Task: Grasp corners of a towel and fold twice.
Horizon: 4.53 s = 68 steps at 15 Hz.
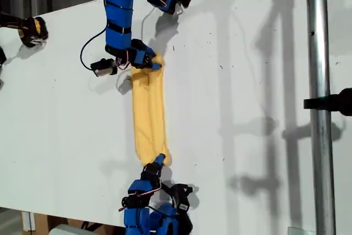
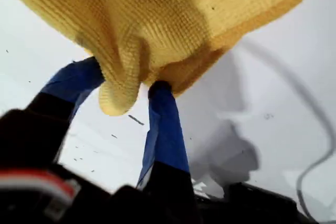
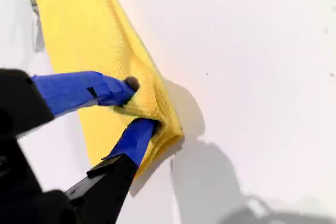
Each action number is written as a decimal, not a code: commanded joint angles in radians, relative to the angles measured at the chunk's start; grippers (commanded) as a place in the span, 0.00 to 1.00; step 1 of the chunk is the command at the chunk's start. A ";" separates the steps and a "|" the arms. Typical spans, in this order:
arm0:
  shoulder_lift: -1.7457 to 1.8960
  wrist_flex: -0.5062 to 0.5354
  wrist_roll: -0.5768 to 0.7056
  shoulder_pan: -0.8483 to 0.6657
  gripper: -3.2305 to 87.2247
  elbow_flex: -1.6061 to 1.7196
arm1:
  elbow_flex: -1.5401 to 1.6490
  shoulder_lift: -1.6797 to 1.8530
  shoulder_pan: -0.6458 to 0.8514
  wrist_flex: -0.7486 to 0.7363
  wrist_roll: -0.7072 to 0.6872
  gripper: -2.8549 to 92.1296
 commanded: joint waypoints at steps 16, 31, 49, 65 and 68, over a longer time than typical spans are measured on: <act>1.255 0.264 -0.025 0.322 0.19 0.410 | 0.506 1.157 0.100 0.106 0.279 0.31; 1.255 0.244 -0.110 0.385 0.19 0.520 | 0.094 0.009 0.238 -0.362 -0.132 0.42; 1.255 0.276 -0.112 0.388 0.19 0.520 | 0.138 0.617 -0.063 0.394 0.339 0.03; 1.255 0.262 -0.118 0.394 0.19 0.538 | -0.489 -0.003 -0.195 -0.273 0.167 0.03; 1.255 0.262 -0.127 0.397 0.19 0.540 | -0.491 -0.118 -0.183 -0.426 0.161 0.03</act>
